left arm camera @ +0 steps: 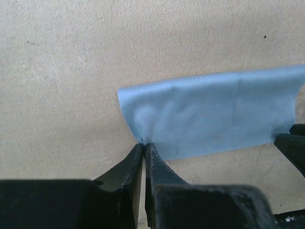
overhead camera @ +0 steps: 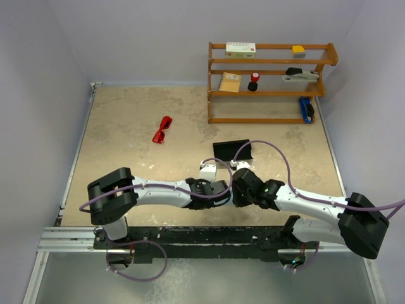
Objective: Organize the sunglasses
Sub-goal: Fold the glasses cleaning cloth at the center of the board.
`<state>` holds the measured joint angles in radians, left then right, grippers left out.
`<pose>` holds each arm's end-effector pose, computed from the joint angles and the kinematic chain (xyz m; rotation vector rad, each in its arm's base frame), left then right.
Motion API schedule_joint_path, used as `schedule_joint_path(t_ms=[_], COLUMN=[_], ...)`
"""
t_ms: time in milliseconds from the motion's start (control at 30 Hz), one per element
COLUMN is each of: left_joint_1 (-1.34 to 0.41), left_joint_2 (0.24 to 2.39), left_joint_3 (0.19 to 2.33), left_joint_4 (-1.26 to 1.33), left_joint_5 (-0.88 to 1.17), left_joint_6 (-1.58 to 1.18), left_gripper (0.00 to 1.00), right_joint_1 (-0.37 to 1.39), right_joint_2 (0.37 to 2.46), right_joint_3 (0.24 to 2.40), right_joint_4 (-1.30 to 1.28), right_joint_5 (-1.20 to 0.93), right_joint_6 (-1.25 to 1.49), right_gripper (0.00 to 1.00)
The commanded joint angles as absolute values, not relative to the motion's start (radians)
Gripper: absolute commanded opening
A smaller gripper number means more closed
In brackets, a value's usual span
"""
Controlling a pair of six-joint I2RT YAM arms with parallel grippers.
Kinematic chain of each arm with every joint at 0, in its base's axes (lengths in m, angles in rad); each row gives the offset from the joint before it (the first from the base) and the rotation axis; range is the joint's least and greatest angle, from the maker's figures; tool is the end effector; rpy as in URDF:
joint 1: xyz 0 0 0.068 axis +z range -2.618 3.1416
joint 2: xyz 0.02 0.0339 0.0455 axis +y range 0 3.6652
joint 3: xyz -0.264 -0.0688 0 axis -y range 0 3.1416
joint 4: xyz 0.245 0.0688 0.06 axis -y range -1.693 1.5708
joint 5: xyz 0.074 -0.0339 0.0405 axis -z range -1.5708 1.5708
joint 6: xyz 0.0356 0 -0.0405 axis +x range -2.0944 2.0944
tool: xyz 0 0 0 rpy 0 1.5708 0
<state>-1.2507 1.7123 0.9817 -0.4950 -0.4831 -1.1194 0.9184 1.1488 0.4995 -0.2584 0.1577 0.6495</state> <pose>0.1150 -0.2942 0.1568 0.0583 2.5650 -0.1764 0.1322 0.1639 0.1680 -0.2703 2.5108 0.4724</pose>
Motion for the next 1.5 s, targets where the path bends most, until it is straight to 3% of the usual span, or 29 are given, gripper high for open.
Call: schedule_joint_path(t_ms=[0, 167, 367, 433, 1133, 1467], left_joint_1=[-1.256, -1.256, -1.256, -1.255, -1.253, -1.253], left_joint_2=[1.703, 1.694, 1.689, 1.692, 1.597, 1.589], left_joint_3=[0.969, 0.967, 0.962, 0.962, 0.94, 0.913], left_joint_4=[-0.485, -0.487, -0.479, -0.477, -0.459, -0.441], left_joint_5=[-0.487, -0.493, -0.489, -0.485, -0.505, -0.485], left_joint_6=[-1.14, -1.141, -1.136, -1.136, -1.113, -1.1], left_gripper=[0.03, 0.12, 0.09, 0.0, 0.0, 0.0], right_joint_1=[0.922, 0.922, 0.923, 0.922, 0.922, 0.925], right_joint_2=[1.127, 1.131, 1.14, 1.143, 1.165, 1.229], right_joint_3=[0.499, 0.499, 0.499, 0.502, 0.551, 0.56], right_joint_4=[-0.279, -0.276, -0.267, -0.266, -0.292, -0.264], right_joint_5=[0.164, 0.165, 0.166, 0.166, 0.285, 0.26], right_joint_6=[0.669, 0.672, 0.675, 0.672, 0.748, 0.784], right_gripper=[0.19, 0.19, 0.19, 0.19, 0.25, 0.22])
